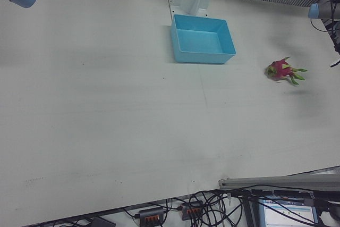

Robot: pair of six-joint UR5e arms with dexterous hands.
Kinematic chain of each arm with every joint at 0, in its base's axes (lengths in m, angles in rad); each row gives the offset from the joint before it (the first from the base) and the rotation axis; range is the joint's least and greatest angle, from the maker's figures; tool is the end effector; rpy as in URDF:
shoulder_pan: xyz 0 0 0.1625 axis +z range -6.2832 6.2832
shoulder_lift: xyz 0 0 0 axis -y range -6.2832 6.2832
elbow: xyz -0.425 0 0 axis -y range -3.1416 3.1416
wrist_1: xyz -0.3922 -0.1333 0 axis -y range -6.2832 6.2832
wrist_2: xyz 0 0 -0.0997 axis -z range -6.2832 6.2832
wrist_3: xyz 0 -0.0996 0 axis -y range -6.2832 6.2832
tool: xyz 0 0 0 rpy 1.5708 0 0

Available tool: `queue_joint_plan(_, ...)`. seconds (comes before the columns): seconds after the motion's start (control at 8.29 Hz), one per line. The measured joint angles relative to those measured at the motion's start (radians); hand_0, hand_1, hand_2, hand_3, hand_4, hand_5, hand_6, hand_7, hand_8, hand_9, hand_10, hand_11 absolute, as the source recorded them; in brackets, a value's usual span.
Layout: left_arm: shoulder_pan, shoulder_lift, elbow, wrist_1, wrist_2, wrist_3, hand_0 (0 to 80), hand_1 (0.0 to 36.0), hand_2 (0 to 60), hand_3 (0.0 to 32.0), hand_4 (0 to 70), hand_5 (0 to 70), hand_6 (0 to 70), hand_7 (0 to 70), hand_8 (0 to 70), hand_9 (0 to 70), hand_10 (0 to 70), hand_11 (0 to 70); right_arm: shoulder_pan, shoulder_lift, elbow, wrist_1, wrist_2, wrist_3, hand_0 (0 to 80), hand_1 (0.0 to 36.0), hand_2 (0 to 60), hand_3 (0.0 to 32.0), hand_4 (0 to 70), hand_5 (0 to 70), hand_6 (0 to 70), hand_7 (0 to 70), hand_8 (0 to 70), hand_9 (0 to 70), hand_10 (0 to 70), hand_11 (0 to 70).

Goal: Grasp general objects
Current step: 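Move the left hand down beside the dragon fruit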

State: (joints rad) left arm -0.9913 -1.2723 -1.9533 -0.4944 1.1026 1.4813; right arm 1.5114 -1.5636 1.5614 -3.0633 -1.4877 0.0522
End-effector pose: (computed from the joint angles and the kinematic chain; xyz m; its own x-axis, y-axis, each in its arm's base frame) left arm 0.0670 -0.4279 0.5707 -0.3834 0.4402 -0.8119 0.9230 0.2127 -0.3206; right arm 0.1115 -0.5093 0.6802 -0.9981 -0.0195 -0.0583 0.0567 0.0770 -0.9954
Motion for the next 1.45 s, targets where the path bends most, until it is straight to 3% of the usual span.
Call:
queue_joint_plan(0.12, 0.068, 0.050, -0.017, -0.060, -0.030, 0.047, 67.1, 28.0, 9.4, 0.0, 9.4, 46.3, 0.0, 8.8, 0.0, 0.3, 0.0, 2.8, 0.000, -0.001, 0.000, 0.000, 0.000, 0.000, 0.0, 0.0, 0.0, 0.0, 0.0, 0.0, 0.0, 0.0, 0.0, 0.0, 0.0, 0.0)
queue_joint_plan(0.24, 0.105, 0.070, -0.037, -0.033, 0.028, 0.030, 80.0, 30.1, 3.1, 0.0, 11.5, 49.0, 0.0, 9.3, 0.0, 0.4, 0.0, 3.7, 0.000, 0.000, 0.000, 0.000, 0.000, 0.000, 0.0, 0.0, 0.0, 0.0, 0.0, 0.0, 0.0, 0.0, 0.0, 0.0, 0.0, 0.0)
queue_joint_plan(0.36, 0.118, 0.074, -0.064, 0.065, 0.136, -0.020, 80.0, 29.6, 0.1, 0.0, 9.9, 30.9, 0.0, 8.9, 0.0, 0.3, 0.0, 2.1, 0.000, 0.000, 0.000, 0.000, 0.000, 0.000, 0.0, 0.0, 0.0, 0.0, 0.0, 0.0, 0.0, 0.0, 0.0, 0.0, 0.0, 0.0)
queue_joint_plan(0.48, 0.118, 0.074, -0.084, 0.164, 0.249, -0.073, 80.0, 31.9, 0.0, 4.6, 8.2, 17.1, 0.0, 9.0, 0.0, 0.4, 0.0, 1.2, 0.000, 0.000, 0.000, 0.000, 0.000, 0.000, 0.0, 0.0, 0.0, 0.0, 0.0, 0.0, 0.0, 0.0, 0.0, 0.0, 0.0, 0.0)
queue_joint_plan(0.6, 0.114, 0.074, -0.098, 0.250, 0.333, -0.112, 80.0, 33.1, 0.0, 8.6, 6.3, 10.3, 0.0, 7.7, 0.0, 0.1, 0.0, 0.1, 0.000, 0.000, 0.000, 0.000, 0.000, 0.000, 0.0, 0.0, 0.0, 0.0, 0.0, 0.0, 0.0, 0.0, 0.0, 0.0, 0.0, 0.0)
queue_joint_plan(0.72, 0.110, 0.074, -0.110, 0.328, 0.400, -0.131, 80.0, 34.2, 0.0, 11.0, 4.9, 5.8, 0.0, 6.9, 0.0, 0.0, 0.0, 0.0, 0.000, 0.000, 0.000, 0.000, 0.000, 0.000, 0.0, 0.0, 0.0, 0.0, 0.0, 0.0, 0.0, 0.0, 0.0, 0.0, 0.0, 0.0)
queue_joint_plan(0.84, 0.106, 0.074, -0.119, 0.396, 0.457, -0.132, 80.0, 32.5, 0.0, 11.2, 3.5, 4.1, 0.0, 6.7, 0.0, 0.0, 0.0, 0.0, 0.000, 0.000, 0.000, 0.000, 0.000, 0.000, 0.0, 0.0, 0.0, 0.0, 0.0, 0.0, 0.0, 0.0, 0.0, 0.0, 0.0, 0.0)
queue_joint_plan(1.09, 0.092, 0.076, -0.126, 0.487, 0.523, -0.096, 80.0, 30.7, 0.0, 8.6, 2.4, 5.7, 0.0, 7.1, 0.0, 0.0, 0.0, 0.0, 0.000, 0.000, 0.000, 0.000, 0.000, 0.000, 0.0, 0.0, 0.0, 0.0, 0.0, 0.0, 0.0, 0.0, 0.0, 0.0, 0.0, 0.0)
queue_joint_plan(1.21, 0.090, 0.079, -0.128, 0.498, 0.536, -0.092, 80.0, 31.3, 0.0, 10.8, 1.6, 2.9, 0.0, 7.0, 0.0, 0.0, 0.0, 0.0, 0.000, 0.000, 0.000, 0.000, 0.000, 0.000, 0.0, 0.0, 0.0, 0.0, 0.0, 0.0, 0.0, 0.0, 0.0, 0.0, 0.0, 0.0)
queue_joint_plan(1.45, 0.094, 0.082, -0.131, 0.462, 0.502, -0.090, 68.3, 29.8, 2.6, 18.4, 0.0, 0.0, 0.0, 6.7, 0.0, 0.0, 0.0, 0.0, 0.000, -0.001, 0.000, 0.000, 0.000, 0.000, 0.0, 0.0, 0.0, 0.0, 0.0, 0.0, 0.0, 0.0, 0.0, 0.0, 0.0, 0.0)
